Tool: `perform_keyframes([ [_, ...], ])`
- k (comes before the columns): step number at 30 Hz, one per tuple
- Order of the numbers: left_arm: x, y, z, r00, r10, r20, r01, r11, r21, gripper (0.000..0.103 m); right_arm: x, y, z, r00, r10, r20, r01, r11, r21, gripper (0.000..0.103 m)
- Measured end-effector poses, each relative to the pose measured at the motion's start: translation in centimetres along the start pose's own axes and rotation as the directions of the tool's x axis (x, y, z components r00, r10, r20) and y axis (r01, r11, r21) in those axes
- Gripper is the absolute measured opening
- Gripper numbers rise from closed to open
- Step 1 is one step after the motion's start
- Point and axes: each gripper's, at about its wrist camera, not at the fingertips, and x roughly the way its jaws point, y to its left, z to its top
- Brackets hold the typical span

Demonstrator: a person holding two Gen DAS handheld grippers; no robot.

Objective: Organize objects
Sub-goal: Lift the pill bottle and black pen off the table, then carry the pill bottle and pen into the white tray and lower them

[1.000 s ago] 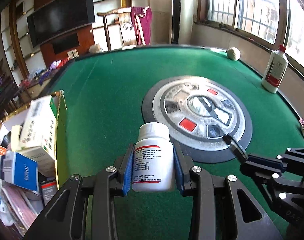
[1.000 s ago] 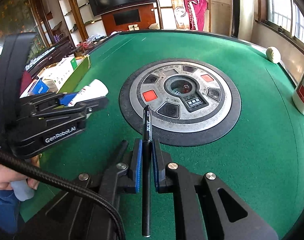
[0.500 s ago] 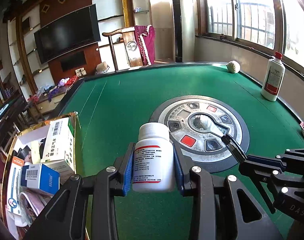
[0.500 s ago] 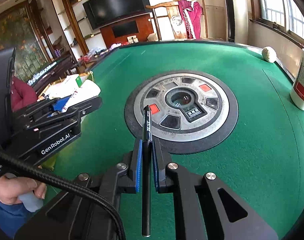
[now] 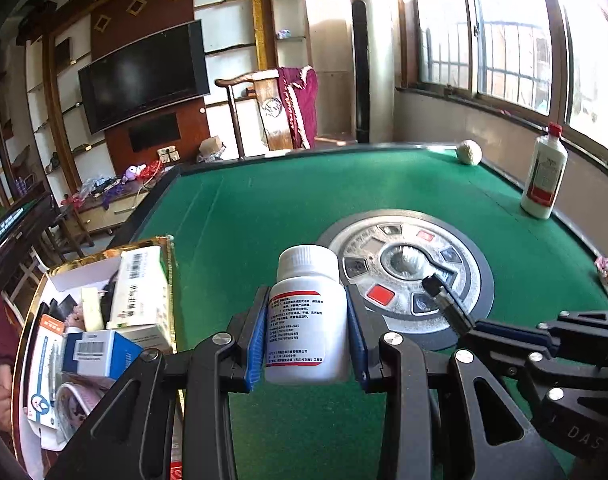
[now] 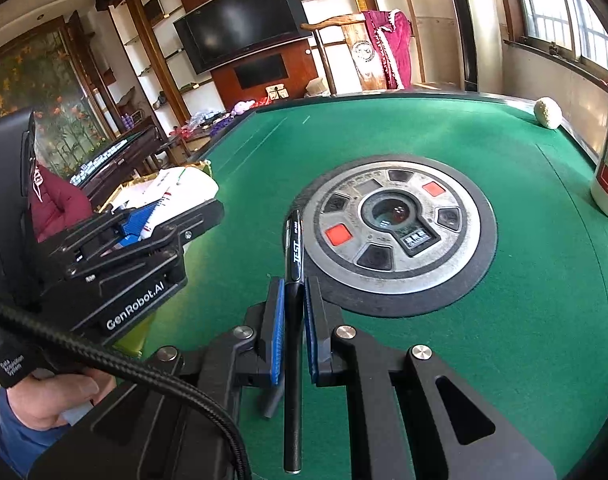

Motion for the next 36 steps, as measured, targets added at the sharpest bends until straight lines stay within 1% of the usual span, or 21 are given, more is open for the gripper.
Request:
perform_keyframes([
  [4,-1.1,1.5,0.6,1.000,-0.001,0.026,0.002,0.999,-0.036,0.030,0.2,1.6,0.8,0.999,0.032,0.006,-0.032,0.999,-0.005,0.008],
  [9,-2.4,4.7,1.1,0.998,0.020,0.052,-0.014,0.994,-0.104,0.030,0.9,4.2,2.0,0.997,0.072,0.002,-0.072,0.997,-0.029,0.008],
  [15,-3.0,10.3,1.2,0.995,0.078,0.062,-0.063,0.975,-0.211,0.030,2.5,8.3,3.7,0.993,0.115,-0.014,-0.116,0.991,-0.068,0.008],
  [19,-2.1,15.2,0.3,0.992,0.124,0.018,-0.113,0.947,-0.299,0.031,3.9,11.6,4.6,0.990,0.136,-0.027,-0.139,0.984,-0.108,0.008],
  [22,-1.0,18.5,-0.6,0.988,0.154,-0.028,-0.153,0.920,-0.361,0.031,5.5,14.0,5.0,0.983,0.172,-0.058,-0.177,0.978,-0.112,0.008],
  [24,-0.2,20.7,-1.4,0.983,0.173,-0.064,-0.184,0.894,-0.409,0.031,6.8,15.7,5.1,0.981,0.180,-0.078,-0.189,0.974,-0.128,0.008],
  [26,0.4,21.7,-2.0,0.980,0.182,-0.087,-0.201,0.880,-0.431,0.031,7.9,16.9,5.2,0.977,0.193,-0.092,-0.204,0.971,-0.127,0.008],
  [30,1.4,23.0,-2.9,0.976,0.177,-0.124,-0.214,0.858,-0.467,0.031,10.3,19.4,5.2,0.972,0.200,-0.127,-0.218,0.964,-0.151,0.008],
  [36,1.8,23.4,-3.7,0.975,0.167,-0.144,-0.216,0.851,-0.479,0.031,12.6,20.8,5.6,0.971,0.190,-0.148,-0.212,0.965,-0.151,0.008],
])
